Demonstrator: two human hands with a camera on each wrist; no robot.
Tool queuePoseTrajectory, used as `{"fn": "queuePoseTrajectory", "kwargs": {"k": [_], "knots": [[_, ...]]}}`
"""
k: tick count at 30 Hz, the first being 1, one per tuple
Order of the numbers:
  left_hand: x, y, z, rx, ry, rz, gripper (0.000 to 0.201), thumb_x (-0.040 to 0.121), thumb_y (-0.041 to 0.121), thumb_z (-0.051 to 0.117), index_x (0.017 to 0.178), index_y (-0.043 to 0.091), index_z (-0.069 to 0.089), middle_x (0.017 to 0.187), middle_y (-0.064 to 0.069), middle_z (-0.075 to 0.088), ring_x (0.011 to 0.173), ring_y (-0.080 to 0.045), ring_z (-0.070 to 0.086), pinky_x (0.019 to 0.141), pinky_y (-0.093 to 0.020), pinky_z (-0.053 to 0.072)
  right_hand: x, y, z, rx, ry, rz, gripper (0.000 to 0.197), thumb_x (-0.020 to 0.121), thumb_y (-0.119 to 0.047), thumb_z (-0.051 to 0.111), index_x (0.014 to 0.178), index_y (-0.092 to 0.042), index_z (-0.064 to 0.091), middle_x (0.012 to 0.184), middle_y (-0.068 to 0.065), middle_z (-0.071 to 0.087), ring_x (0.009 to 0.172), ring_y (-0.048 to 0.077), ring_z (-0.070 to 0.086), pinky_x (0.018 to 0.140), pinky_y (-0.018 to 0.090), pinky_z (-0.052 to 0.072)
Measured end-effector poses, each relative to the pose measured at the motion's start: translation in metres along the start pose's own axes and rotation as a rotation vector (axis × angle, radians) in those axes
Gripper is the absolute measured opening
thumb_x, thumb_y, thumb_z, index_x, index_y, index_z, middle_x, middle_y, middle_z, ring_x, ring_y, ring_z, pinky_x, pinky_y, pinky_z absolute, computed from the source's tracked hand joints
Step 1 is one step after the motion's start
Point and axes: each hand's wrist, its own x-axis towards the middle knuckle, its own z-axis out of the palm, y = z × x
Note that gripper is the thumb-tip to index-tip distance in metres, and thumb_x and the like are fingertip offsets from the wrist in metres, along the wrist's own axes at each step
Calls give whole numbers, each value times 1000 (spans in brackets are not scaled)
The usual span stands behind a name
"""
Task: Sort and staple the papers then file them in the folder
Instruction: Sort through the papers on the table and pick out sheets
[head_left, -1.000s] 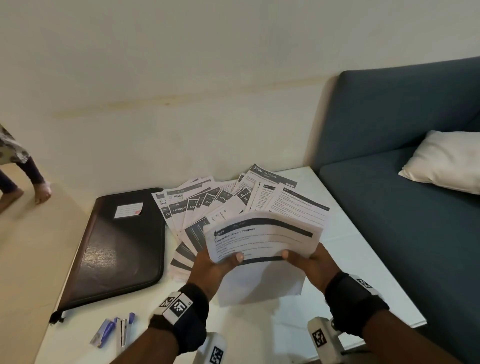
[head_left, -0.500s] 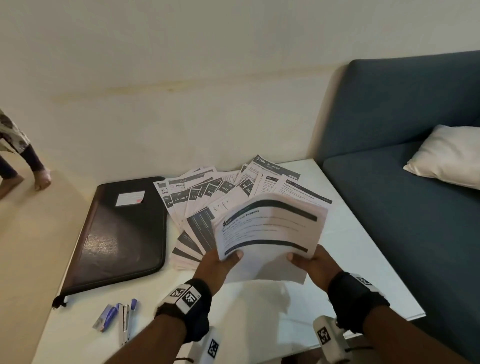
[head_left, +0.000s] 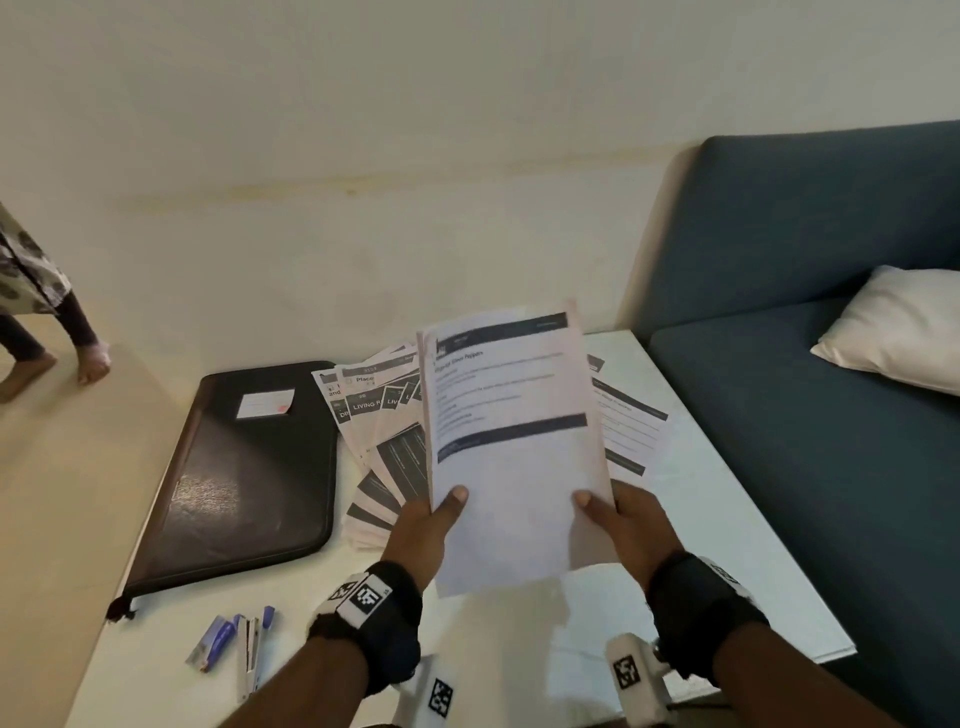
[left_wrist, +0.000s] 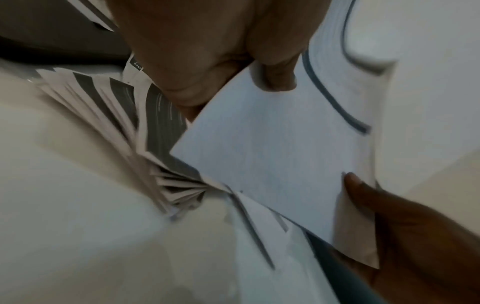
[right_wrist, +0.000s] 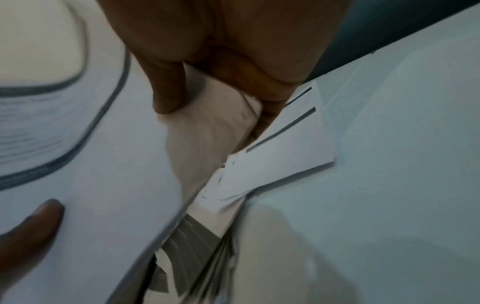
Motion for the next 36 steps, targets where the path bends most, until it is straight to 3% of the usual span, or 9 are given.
{"fn": "queuePoseTrajectory", "kwargs": {"k": [2, 5, 6, 12, 19, 23, 26, 31, 36], "knots": [[-2, 13, -1, -113, 41, -9, 65, 71, 68, 68, 119, 23, 66, 113, 4, 73, 108, -23, 66, 101, -50, 49, -4, -15, 2, 70, 11, -30, 20, 96, -21, 60, 88, -3, 65, 71, 6, 65, 60, 20, 60, 49, 33, 45], [-12, 31, -1, -256, 85, -6, 25, 93, 38, 64, 114, 25, 63, 112, 2, 71, 104, -23, 65, 99, -49, 49, -11, -27, 8, 137, -12, -27, 23, 100, -24, 54, 89, -3, 59, 64, 11, 59, 48, 36, 61, 43, 32, 36], [-13, 32, -2, -287, 79, 4, 23, 94, 33, 63, 115, 25, 62, 112, 1, 71, 105, -24, 65, 99, -49, 49, -12, -29, 10, 145, -10, -26, 24, 100, -24, 52, 87, -4, 57, 61, 10, 57, 45, 36, 58, 43, 31, 34], [-26, 38, -12, -370, 66, 50, 67, 67, 55, 81, 127, 31, 61, 121, 1, 69, 114, -29, 63, 98, -55, 50, -17, -44, 21, 167, -29, -73, 26, 101, -21, 51, 87, 0, 56, 58, 11, 55, 46, 33, 56, 48, 37, 40], [-41, 57, -22, -407, 23, 66, 30, 95, 35, 58, 124, 31, 60, 115, 0, 72, 107, -28, 67, 96, -54, 51, -22, -53, 24, 267, -13, -127, 28, 103, -28, 43, 98, -11, 65, 85, 8, 60, 64, 21, 59, 50, 37, 47], [-50, 68, -31, -410, -63, 17, 36, 93, 44, 52, 126, 31, 59, 118, -2, 71, 110, -29, 66, 99, -57, 49, -22, -58, 20, 298, 23, -168, 31, 103, -25, 45, 82, -18, 66, 83, 10, 56, 68, 22, 54, 52, 39, 50], [-51, 72, -37, -398, -40, 49, 29, 96, 31, 55, 124, 24, 61, 117, -5, 71, 108, -30, 67, 97, -55, 50, -22, -58, 16, 267, 12, -196, 32, 102, -24, 46, 76, -19, 63, 79, 6, 56, 66, 17, 53, 54, 44, 51], [-48, 65, -35, -422, -4, 22, 27, 97, 15, 57, 123, 24, 61, 114, -6, 72, 105, -29, 68, 90, -50, 56, -20, -47, 16, 204, -22, -168, 28, 99, -36, 52, 85, -16, 65, 92, 20, 57, 76, 28, 55, 53, 45, 54], [-45, 50, -23, -413, -48, -46, 36, 92, 10, 63, 127, 19, 61, 119, -10, 70, 109, -31, 67, 98, -56, 50, -19, -49, 25, 277, 33, -73, 26, 102, -25, 48, 91, -9, 65, 88, 18, 56, 72, 29, 54, 48, 39, 52]]}}
